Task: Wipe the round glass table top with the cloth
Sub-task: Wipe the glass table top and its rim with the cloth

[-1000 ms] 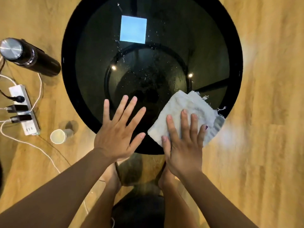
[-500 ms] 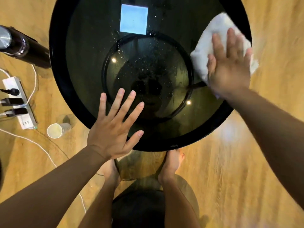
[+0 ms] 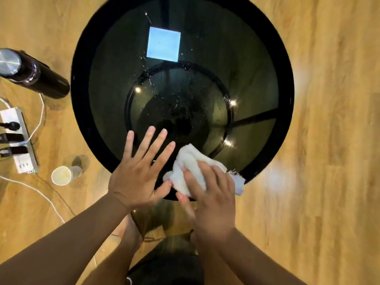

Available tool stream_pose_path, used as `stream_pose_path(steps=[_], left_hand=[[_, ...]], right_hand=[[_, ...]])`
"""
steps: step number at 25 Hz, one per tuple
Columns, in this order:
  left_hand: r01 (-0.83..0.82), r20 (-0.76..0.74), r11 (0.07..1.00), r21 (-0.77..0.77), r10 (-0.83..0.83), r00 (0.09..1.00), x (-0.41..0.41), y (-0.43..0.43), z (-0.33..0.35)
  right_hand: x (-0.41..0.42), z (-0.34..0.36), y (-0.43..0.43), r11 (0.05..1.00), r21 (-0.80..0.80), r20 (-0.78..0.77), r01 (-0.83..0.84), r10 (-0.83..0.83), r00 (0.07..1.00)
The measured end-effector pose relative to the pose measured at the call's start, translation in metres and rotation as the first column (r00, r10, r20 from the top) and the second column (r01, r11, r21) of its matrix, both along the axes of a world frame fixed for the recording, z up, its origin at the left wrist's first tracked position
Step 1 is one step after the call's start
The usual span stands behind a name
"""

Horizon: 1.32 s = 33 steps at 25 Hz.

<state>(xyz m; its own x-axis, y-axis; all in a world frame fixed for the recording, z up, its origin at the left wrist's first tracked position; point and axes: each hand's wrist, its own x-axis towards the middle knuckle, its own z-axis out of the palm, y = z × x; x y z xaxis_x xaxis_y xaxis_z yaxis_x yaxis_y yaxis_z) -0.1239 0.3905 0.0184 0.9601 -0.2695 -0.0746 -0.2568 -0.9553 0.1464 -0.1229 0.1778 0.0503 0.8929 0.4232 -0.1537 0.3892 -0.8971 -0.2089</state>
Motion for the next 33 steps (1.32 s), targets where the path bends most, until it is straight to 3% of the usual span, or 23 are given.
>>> stream_pose_path(steps=[2, 4, 7, 10, 12, 16, 24, 28, 33], left_hand=[[0.022, 0.012, 1.000, -0.002, -0.022, 1.000, -0.001, 0.000, 0.000], [0.006, 0.021, 1.000, -0.002, -0.006, 1.000, 0.001, 0.000, 0.000], [-0.008, 0.038, 1.000, -0.021, 0.009, 0.999, 0.000, -0.001, -0.002], [-0.010, 0.050, 1.000, -0.027, 0.011, 0.999, 0.001, 0.000, -0.006], [-0.022, 0.049, 1.000, -0.021, 0.023, 0.999, 0.000, -0.002, -0.004], [-0.034, 0.051, 0.999, -0.035, 0.036, 0.998, -0.002, -0.003, 0.000], [-0.085, 0.142, 0.995, -0.060, 0.093, 0.985, -0.005, -0.004, -0.008], [-0.108, 0.120, 0.994, -0.024, 0.110, 0.987, -0.009, -0.013, -0.003], [-0.112, 0.089, 0.991, -0.067, 0.118, 0.989, -0.024, -0.021, 0.010]], right_hand=[[0.008, -0.007, -0.015, 0.973, 0.016, -0.004, -0.229, 0.229, 0.973], [0.066, -0.010, -0.037, 0.959, 0.023, 0.110, -0.281, 0.277, 0.955], [0.185, -0.011, -0.073, 1.000, -0.007, 0.268, -0.030, 0.030, 0.963], [0.278, -0.009, -0.095, 0.957, -0.119, 0.255, 0.265, -0.229, 0.940], [0.290, -0.010, -0.088, 0.919, -0.062, 0.220, 0.389, -0.368, 0.904], [0.267, -0.020, -0.078, 0.892, -0.028, 0.232, 0.450, -0.432, 0.871], [0.249, -0.032, -0.078, 0.936, 0.083, 0.361, 0.342, -0.348, 0.865], [0.167, -0.022, -0.058, 0.949, 0.119, 0.269, 0.291, -0.313, 0.911], [0.043, -0.010, -0.022, 0.977, 0.034, 0.152, 0.211, -0.214, 0.965]])
